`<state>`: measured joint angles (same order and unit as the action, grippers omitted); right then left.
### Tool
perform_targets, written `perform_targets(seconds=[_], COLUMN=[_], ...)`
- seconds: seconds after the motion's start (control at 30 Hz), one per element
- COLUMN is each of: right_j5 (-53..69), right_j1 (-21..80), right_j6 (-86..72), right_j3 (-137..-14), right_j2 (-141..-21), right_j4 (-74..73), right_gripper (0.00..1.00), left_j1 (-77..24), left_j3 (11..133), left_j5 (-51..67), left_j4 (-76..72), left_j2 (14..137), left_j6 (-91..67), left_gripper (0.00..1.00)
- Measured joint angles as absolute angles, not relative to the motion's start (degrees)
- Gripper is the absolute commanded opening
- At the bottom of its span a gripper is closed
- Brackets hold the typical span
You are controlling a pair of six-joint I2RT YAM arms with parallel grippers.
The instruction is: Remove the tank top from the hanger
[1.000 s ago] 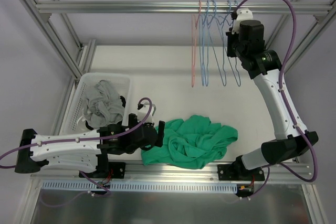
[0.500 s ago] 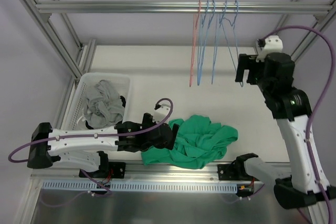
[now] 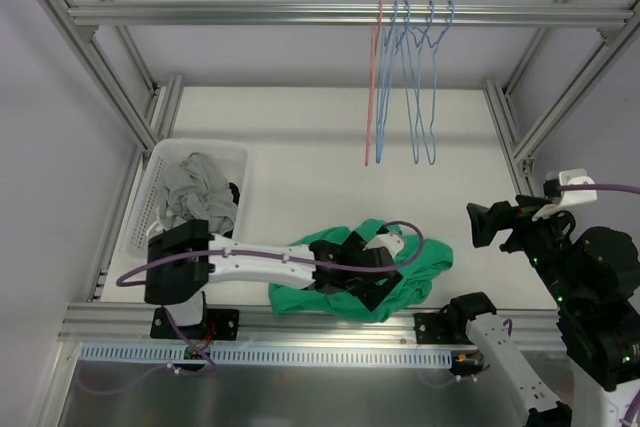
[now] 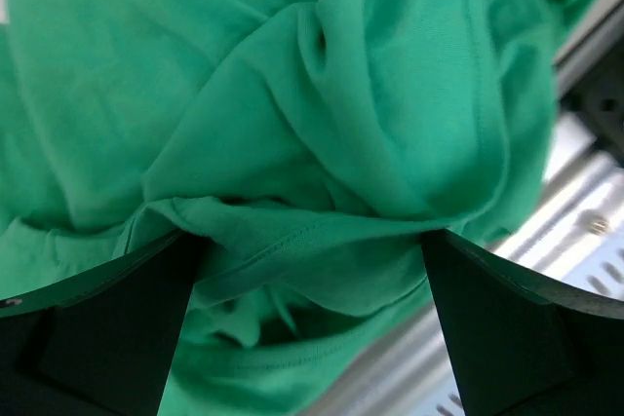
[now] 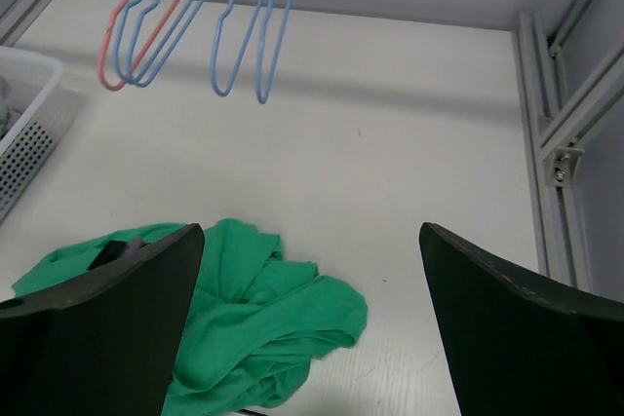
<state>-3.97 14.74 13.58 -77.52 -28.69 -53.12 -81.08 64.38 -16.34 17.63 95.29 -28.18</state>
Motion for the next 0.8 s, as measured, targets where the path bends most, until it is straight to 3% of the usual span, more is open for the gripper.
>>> perform_targets(seconds=[0.17, 0.27, 0.37, 0.4, 0.43, 0.63, 0.8], right_j5=[4.4, 8.4, 12.0, 13.0, 13.8, 16.9, 17.4], right_j1=[14.7, 14.7, 14.7, 14.7, 14.7, 14.7, 14.7], right_j6=[13.6, 13.6, 13.5, 13.5, 13.5, 12.7, 12.4], right_j3=[-77.0, -77.3, -78.6, -79.3, -79.8, -81.4, -81.2], right_j2=[-26.3, -24.4, -22.2, -21.6, -21.1, -17.4, -16.8], right_j4=[-55.7, -56.5, -57.1, -57.1, -57.1, -56.8, -56.7], right_gripper=[1.0, 0.99, 1.0, 0.99, 1.0, 1.0, 0.99], left_j1=[-81.4, -81.8, -82.1, -82.1, -82.0, -81.2, -78.1], left_j3=[68.4, 70.0, 69.3, 68.7, 67.9, 61.7, 55.1], left_j5=[-18.8, -20.8, -23.3, -24.6, -25.9, -28.7, -33.7], left_j4=[17.7, 17.0, 16.0, 15.5, 15.0, 12.3, 24.5], left_j2=[107.9, 109.2, 109.5, 109.3, 109.0, 104.2, 94.0], left_j6=[-26.8, -28.0, -30.9, -31.6, -32.6, -40.4, -51.2], left_gripper=[0.99, 0.98, 0.41, 0.1, 0.0, 0.0, 0.0])
